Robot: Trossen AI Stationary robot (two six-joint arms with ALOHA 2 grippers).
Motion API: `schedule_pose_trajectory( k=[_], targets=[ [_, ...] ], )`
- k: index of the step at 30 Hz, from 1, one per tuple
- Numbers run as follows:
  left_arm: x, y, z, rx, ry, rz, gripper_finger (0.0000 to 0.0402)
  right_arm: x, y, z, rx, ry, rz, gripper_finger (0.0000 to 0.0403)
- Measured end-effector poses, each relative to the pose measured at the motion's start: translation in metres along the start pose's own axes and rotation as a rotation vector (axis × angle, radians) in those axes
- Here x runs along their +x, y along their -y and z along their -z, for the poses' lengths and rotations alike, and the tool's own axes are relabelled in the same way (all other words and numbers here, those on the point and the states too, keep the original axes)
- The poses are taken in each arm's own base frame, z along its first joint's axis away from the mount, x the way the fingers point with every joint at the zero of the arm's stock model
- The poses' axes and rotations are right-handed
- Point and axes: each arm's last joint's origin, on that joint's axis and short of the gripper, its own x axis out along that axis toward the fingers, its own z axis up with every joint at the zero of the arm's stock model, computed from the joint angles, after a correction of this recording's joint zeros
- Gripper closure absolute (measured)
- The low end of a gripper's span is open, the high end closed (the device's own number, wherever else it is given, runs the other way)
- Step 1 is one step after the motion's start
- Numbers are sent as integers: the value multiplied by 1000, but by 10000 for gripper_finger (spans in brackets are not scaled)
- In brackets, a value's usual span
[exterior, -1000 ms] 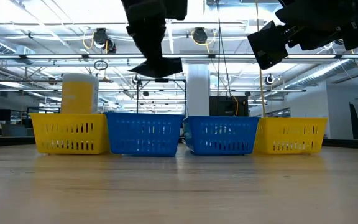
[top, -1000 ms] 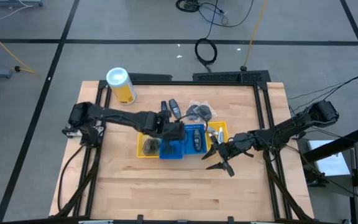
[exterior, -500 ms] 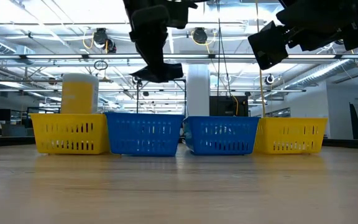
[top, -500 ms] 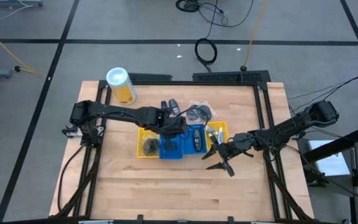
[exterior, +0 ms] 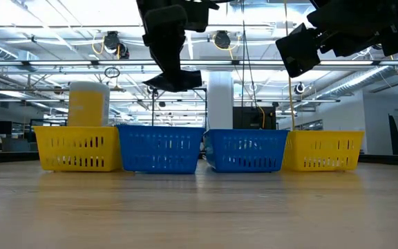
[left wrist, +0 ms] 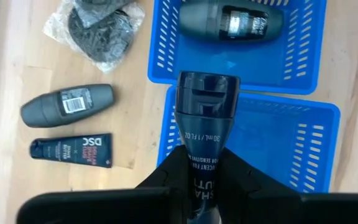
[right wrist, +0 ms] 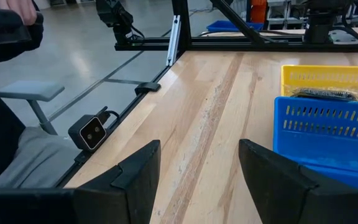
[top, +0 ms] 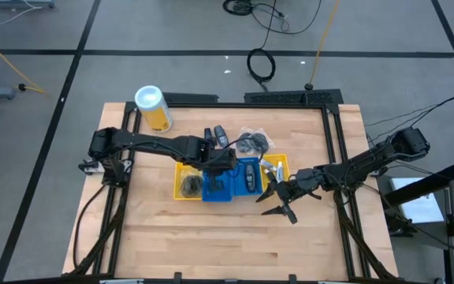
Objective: Pick & Place Travel size toiletries
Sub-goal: Put the shave cream into the left blue bin
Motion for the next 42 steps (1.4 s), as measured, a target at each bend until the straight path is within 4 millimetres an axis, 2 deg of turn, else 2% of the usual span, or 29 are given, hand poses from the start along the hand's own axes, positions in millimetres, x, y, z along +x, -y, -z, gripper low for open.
schedule_pose_trajectory(
  k=[4,14,20,23,29,37,42],
  targets=[
    [0,0,1,2,-13,17,339,0,0,0,0,0,0,193],
    [0,-2,2,-3,-19,-24,233,0,0,0,0,0,0,193],
    [2,-13,2,-107,-19,-112,216,0,0,0,0,0,0,193],
    [4,-28,5,-244,-52,-175,220,0,0,0,-1,0,0,193],
    [11,-73,17,-531,-161,-258,243,0,0,0,0,1,0,193],
    [45,-111,33,-622,-186,-208,263,0,0,0,-1,1,0,193],
    [60,-135,36,-716,-108,-200,257,0,0,0,-1,1,0,193]
  ],
)
